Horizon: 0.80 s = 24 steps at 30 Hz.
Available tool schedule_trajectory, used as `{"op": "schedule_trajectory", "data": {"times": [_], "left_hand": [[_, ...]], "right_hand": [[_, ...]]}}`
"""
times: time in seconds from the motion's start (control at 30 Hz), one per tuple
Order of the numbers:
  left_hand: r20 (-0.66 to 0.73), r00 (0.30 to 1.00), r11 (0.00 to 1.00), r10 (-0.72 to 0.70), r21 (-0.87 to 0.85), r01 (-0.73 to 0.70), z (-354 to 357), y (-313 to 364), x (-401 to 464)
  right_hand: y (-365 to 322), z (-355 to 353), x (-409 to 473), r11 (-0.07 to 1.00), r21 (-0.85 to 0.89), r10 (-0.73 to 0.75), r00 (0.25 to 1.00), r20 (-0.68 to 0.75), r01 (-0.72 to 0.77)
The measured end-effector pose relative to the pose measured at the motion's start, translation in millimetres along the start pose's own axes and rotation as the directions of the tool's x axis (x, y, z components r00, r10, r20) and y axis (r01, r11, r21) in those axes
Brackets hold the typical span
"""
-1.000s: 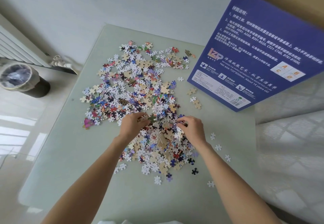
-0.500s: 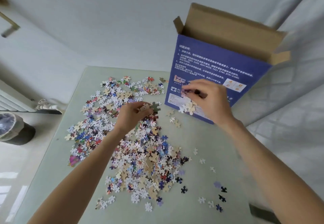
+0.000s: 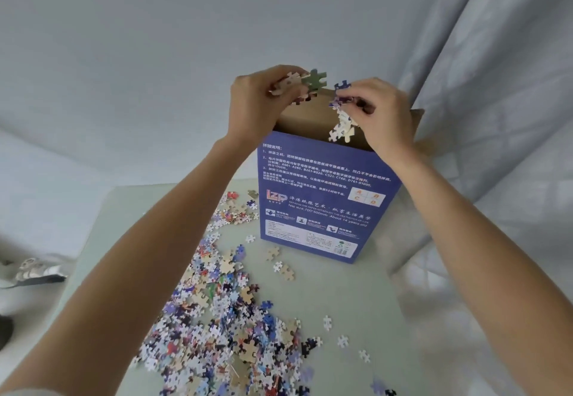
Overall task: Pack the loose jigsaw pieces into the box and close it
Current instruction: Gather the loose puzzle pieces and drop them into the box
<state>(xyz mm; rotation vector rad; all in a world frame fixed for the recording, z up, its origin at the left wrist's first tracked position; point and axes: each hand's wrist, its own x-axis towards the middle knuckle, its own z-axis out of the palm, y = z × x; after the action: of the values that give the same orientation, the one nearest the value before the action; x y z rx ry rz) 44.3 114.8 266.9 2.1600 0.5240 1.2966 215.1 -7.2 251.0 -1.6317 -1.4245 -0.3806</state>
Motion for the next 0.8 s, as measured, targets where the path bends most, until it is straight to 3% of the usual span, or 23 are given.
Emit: {"op": "schedule_trajectory", "data": {"times": [0.13,0.23,0.33,0.47,0.67,0.8], "left_hand": [[0.217,0.969,0.972,0.118,0.176,-0.158,21,-17,9],[0.287,0.952,0.971,0.104,0.177,-0.160,26,-26,5],[0.369,0.926,0.955,0.082,0.237,-0.179,25,-28,2],[0.475,0.878,0.933,-0.056,0.337,-0.123,28,-36,5],[0.323,0.946,0.964,-0.015,0.257,-0.072,30,-36,8],[0.296,0.954,0.972,-0.054,0.233,-0.017,32,-42,9]], "right_hand": [[9,-6,1,0.999,-0.009,-0.040,0.998,-0.054,0.040],[13,-14,6,0.997,-0.041,-0.070,0.996,-0.060,0.067],[15,-19,9,0.988,-0.099,-0.117,0.993,0.010,0.117],[24,-14,3,0.969,-0.161,-0.163,0.973,0.162,0.190],[42,-7,1,0.985,-0.167,0.000,0.982,0.190,0.032],[46,6,2,0.994,-0.067,0.094,0.983,0.157,-0.084]]}}
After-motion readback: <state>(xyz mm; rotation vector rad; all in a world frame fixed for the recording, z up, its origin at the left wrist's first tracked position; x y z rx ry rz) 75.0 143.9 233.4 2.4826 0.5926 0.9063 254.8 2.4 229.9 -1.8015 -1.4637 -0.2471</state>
